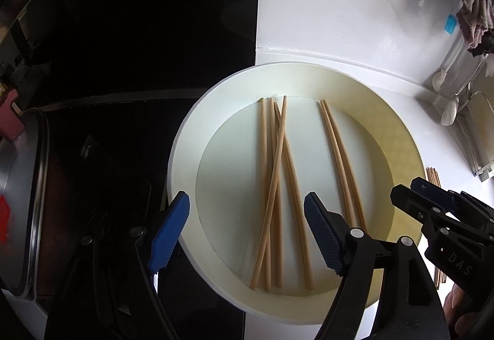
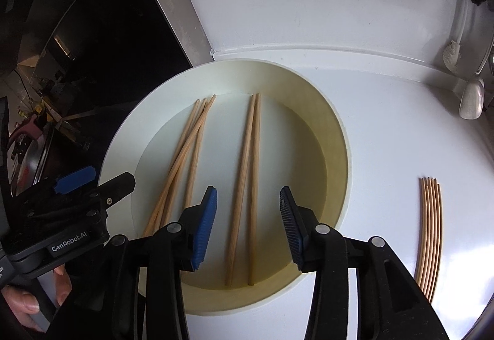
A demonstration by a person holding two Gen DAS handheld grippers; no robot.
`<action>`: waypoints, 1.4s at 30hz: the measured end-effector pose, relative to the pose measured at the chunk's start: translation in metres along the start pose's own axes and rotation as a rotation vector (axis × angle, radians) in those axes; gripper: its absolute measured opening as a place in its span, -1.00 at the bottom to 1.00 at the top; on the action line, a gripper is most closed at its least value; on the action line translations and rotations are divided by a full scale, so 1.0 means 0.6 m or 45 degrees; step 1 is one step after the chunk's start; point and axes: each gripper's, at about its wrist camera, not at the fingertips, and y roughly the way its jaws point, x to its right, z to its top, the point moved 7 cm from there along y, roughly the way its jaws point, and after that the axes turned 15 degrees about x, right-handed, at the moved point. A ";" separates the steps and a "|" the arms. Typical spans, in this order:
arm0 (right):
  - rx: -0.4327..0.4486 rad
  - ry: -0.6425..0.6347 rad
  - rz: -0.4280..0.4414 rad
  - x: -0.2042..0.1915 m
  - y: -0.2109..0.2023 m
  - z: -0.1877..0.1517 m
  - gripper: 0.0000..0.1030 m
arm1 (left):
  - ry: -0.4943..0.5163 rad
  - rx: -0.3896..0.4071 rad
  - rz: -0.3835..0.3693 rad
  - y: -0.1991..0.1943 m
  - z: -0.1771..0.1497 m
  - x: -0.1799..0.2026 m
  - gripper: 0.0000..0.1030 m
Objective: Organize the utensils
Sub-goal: 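Move both open tools back to the remaining chopstick bundle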
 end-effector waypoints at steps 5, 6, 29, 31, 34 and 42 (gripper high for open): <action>0.026 0.015 -0.003 0.010 -0.030 -0.001 -0.10 | 0.023 0.024 0.004 -0.023 -0.002 0.015 0.50; 0.028 0.021 -0.005 0.014 -0.035 -0.002 -0.10 | 0.031 0.024 0.005 -0.026 -0.003 0.019 0.50; 0.055 0.067 -0.073 0.141 -0.141 -0.033 0.14 | 0.067 0.072 -0.074 -0.109 -0.036 0.157 0.66; 0.054 0.074 -0.097 0.167 -0.155 -0.043 0.17 | 0.075 0.069 -0.109 -0.113 -0.041 0.183 0.66; 0.054 0.092 -0.139 0.210 -0.179 -0.058 0.18 | 0.099 0.070 -0.152 -0.119 -0.051 0.224 0.66; 0.032 0.142 -0.283 0.338 -0.230 -0.109 0.22 | 0.154 0.019 -0.246 -0.114 -0.101 0.332 0.72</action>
